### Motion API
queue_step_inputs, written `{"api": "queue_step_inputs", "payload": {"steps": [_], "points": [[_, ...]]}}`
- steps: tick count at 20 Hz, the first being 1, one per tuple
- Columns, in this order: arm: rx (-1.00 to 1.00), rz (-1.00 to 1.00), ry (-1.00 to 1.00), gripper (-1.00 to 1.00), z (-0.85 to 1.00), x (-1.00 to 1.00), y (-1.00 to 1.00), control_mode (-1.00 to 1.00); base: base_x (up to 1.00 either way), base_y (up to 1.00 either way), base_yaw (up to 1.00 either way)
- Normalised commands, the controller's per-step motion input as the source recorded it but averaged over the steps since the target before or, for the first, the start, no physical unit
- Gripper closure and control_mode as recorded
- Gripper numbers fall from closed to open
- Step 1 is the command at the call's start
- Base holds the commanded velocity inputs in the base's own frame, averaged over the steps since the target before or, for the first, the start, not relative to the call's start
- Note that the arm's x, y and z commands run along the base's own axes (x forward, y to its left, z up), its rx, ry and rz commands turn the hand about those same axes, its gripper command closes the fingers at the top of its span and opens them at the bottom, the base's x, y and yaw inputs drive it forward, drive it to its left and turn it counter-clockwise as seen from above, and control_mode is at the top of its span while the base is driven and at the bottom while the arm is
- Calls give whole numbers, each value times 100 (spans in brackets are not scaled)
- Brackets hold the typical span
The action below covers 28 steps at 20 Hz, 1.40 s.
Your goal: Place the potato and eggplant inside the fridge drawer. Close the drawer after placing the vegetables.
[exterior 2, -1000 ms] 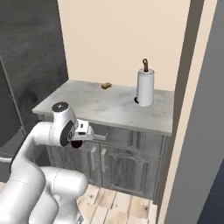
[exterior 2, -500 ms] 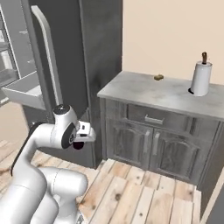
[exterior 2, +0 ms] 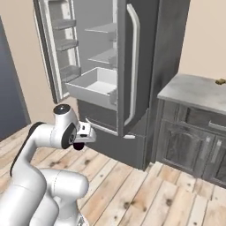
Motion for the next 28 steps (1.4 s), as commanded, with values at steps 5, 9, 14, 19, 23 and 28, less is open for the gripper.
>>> {"api": "queue_step_inputs", "payload": {"steps": [5, 9, 14, 19, 23, 28], "points": [[0, 0, 0, 100, 0, 0, 0, 100, 98, 56, 5], [0, 0, 0, 100, 0, 0, 0, 100, 90, 9, 1], [0, 0, 0, 100, 0, 0, 0, 100, 76, 1, 0], [0, 0, 0, 100, 0, 0, 0, 100, 66, 48, -7], [0, 0, 0, 100, 0, 0, 0, 100, 52, 61, -14], [0, 0, 0, 100, 0, 0, 0, 100, 64, 12, -20]]}}
